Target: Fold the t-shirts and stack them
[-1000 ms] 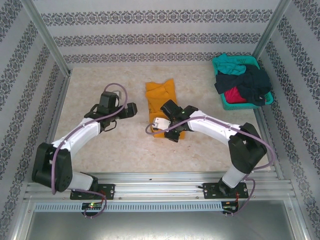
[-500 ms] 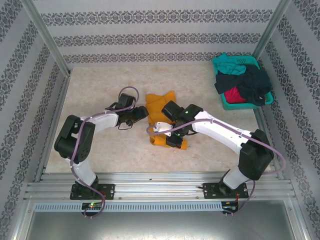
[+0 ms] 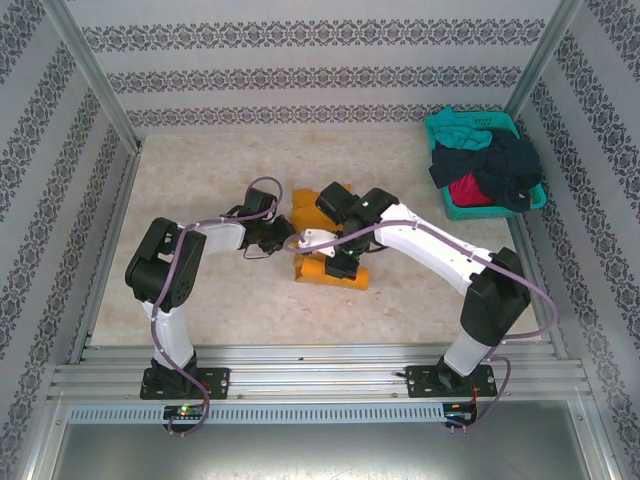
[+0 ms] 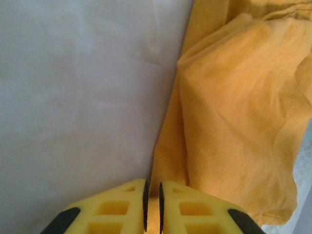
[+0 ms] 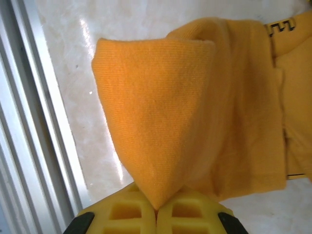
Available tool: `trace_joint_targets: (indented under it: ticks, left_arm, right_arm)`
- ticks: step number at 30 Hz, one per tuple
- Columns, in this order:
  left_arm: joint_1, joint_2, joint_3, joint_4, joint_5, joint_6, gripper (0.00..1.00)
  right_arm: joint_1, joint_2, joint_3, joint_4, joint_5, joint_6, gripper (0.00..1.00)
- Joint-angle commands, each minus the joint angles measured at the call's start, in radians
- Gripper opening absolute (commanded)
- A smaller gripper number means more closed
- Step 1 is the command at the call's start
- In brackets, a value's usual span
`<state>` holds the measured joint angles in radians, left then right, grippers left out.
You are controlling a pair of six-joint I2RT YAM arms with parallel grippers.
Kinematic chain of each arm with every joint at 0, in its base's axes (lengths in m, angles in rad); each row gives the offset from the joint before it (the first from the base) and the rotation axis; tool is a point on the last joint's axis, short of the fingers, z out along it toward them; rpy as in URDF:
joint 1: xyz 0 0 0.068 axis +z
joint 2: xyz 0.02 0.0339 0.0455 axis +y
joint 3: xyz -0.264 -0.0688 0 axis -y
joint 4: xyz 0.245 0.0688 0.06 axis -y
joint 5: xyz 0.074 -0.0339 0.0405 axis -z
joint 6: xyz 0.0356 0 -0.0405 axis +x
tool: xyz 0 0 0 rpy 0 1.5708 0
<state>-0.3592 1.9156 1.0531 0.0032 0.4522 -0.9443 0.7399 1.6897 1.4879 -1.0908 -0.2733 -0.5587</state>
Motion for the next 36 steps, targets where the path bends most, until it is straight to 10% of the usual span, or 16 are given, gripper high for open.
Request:
trace_joint_targets:
  ticks: [1,36]
  left_arm:
    - [-0.008,0.032,0.019,0.023,0.052,-0.003,0.07]
    - [0.026,0.082,0.036,-0.123,0.087,0.11,0.0]
  right_arm:
    - [-0.026,0.042,0.082,-0.043,0.008,-0.062,0.0]
    - [-0.213,0.622,0.758,-0.005,0.253,-0.076,0.0]
